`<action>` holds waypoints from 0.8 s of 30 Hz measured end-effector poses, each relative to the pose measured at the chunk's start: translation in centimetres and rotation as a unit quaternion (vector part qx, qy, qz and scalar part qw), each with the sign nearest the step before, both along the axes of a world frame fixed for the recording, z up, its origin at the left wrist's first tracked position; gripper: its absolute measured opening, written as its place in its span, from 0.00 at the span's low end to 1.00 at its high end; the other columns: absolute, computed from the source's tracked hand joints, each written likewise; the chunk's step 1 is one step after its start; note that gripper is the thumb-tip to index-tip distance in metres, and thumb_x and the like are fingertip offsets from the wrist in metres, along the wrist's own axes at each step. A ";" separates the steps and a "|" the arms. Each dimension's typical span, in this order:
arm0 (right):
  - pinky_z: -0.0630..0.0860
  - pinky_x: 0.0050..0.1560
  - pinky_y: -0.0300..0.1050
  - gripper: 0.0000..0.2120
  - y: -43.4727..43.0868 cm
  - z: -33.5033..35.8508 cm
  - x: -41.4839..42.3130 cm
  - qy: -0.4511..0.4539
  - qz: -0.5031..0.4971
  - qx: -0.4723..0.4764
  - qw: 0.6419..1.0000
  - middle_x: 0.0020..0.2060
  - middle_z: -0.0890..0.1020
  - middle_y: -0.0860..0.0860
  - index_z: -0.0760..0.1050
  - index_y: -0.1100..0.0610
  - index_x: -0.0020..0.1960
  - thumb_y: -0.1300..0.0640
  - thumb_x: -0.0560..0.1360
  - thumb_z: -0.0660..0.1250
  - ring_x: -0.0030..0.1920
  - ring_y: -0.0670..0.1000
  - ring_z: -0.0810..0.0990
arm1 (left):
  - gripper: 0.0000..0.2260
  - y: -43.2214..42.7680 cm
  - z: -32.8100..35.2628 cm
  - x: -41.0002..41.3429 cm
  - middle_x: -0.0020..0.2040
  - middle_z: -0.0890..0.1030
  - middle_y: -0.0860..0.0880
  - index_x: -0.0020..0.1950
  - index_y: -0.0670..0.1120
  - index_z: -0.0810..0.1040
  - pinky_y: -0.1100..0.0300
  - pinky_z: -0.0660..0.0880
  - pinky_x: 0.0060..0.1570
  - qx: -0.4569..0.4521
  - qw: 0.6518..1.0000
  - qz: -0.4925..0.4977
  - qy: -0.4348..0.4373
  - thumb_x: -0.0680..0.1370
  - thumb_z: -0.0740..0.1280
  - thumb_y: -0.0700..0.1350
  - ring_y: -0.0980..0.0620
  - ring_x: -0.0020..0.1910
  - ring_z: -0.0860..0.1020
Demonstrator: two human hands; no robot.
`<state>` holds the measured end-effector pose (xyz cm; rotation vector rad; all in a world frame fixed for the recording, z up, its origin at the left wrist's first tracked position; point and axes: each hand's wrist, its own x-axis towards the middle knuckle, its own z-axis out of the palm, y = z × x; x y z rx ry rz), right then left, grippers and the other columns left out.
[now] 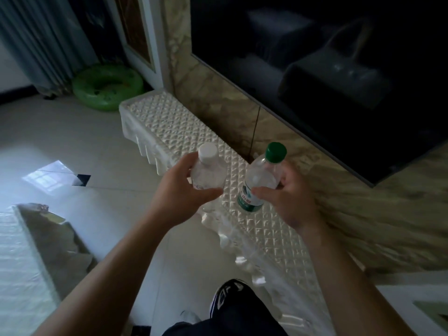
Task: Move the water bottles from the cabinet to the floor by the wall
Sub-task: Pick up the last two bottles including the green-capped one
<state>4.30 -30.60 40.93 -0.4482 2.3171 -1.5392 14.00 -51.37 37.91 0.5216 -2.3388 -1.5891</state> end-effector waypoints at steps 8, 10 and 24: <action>0.77 0.46 0.42 0.22 -8.5 -0.9 -3.9 -0.029 0.048 -0.008 0.998 0.47 0.82 0.42 0.75 0.42 0.53 0.57 0.64 0.77 0.47 0.41 0.81 | 0.33 -7.6 -0.2 -2.1 0.54 0.80 0.58 0.62 0.58 0.72 0.53 0.81 0.49 0.019 0.999 0.044 -0.024 0.60 0.78 0.57 0.56 0.53 0.80; 0.77 0.47 0.44 0.22 -11.1 -1.4 -5.6 -0.036 0.057 -0.014 0.998 0.47 0.82 0.43 0.76 0.43 0.54 0.58 0.63 0.77 0.47 0.42 0.81 | 0.33 -9.8 -0.2 -3.3 0.54 0.80 0.58 0.63 0.58 0.72 0.53 0.80 0.51 0.014 0.998 0.060 -0.025 0.60 0.79 0.55 0.57 0.53 0.80; 0.79 0.46 0.46 0.21 -27.0 -0.8 -17.1 -0.038 0.131 -0.011 0.991 0.43 0.82 0.41 0.76 0.43 0.49 0.58 0.62 0.78 0.45 0.42 0.81 | 0.31 -23.8 0.9 -12.6 0.54 0.79 0.59 0.61 0.58 0.71 0.65 0.75 0.49 0.020 0.990 0.137 -0.011 0.64 0.80 0.45 0.61 0.53 0.78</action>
